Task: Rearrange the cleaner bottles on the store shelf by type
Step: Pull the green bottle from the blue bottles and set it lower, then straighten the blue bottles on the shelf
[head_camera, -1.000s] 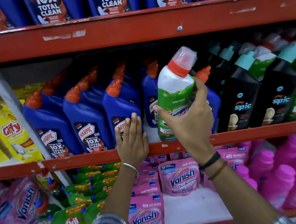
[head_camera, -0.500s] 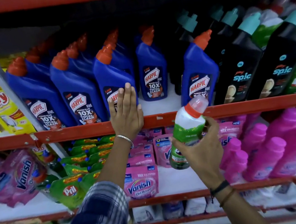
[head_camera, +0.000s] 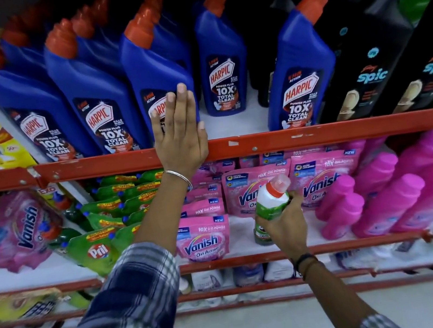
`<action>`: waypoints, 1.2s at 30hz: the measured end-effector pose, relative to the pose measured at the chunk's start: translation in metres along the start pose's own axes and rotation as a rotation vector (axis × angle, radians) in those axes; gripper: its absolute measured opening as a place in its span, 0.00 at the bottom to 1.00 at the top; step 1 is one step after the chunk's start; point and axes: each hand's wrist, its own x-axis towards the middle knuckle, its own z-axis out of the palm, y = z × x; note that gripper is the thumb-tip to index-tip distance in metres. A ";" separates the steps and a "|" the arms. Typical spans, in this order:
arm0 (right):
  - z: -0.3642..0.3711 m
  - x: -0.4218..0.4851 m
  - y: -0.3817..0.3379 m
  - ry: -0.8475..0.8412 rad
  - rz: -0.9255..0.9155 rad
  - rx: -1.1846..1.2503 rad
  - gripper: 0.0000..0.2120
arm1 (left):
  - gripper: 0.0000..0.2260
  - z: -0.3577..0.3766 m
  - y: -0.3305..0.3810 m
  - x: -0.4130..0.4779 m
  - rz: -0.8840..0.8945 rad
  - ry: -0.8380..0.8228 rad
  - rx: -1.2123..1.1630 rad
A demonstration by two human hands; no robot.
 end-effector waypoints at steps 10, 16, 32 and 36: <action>-0.004 -0.017 0.009 -0.034 -0.060 0.060 0.43 | 0.30 -0.001 0.000 0.001 -0.007 0.002 0.002; -0.022 -0.006 -0.036 0.241 -0.275 0.250 0.40 | 0.29 0.000 0.000 0.000 0.008 0.021 0.022; -0.054 0.087 -0.151 0.508 -0.293 0.242 0.49 | 0.30 0.003 -0.002 -0.002 0.032 0.058 0.055; -0.056 0.087 -0.154 0.522 -0.315 0.275 0.47 | 0.29 0.002 -0.001 -0.002 0.030 0.056 0.056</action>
